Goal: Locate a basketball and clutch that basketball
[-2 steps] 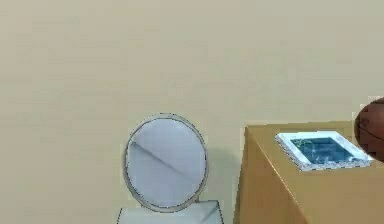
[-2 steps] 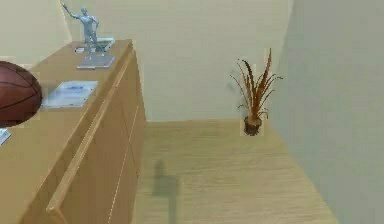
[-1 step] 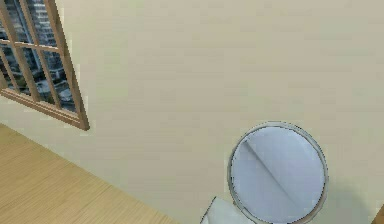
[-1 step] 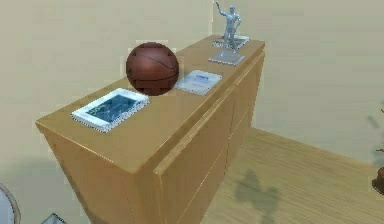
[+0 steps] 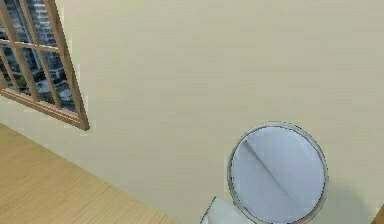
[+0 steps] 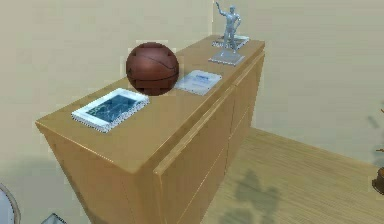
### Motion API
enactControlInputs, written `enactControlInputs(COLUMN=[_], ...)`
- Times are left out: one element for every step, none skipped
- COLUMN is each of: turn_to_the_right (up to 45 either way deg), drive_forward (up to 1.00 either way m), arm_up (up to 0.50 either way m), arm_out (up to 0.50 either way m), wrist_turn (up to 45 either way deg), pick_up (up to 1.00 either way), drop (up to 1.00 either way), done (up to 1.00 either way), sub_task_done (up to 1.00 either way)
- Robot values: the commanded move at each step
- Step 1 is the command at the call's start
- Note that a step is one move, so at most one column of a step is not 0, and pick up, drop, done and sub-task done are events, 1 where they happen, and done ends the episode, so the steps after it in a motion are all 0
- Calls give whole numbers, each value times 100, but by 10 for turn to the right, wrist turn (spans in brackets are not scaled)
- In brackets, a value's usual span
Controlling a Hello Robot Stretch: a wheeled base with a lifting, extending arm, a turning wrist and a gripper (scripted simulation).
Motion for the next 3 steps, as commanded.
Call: enactControlInputs(turn_to_the_right=[0, 0, 0], drive_forward=[0, 0, 0], arm_up=[38, 0, 0], arm_out=[0, 50, 0], wrist_turn=[0, 0, 450], pick_up=[0, 0, 0], drop=[0, 0, 0], done=[0, 0, 0], sub_task_done=[0, 0, 0])
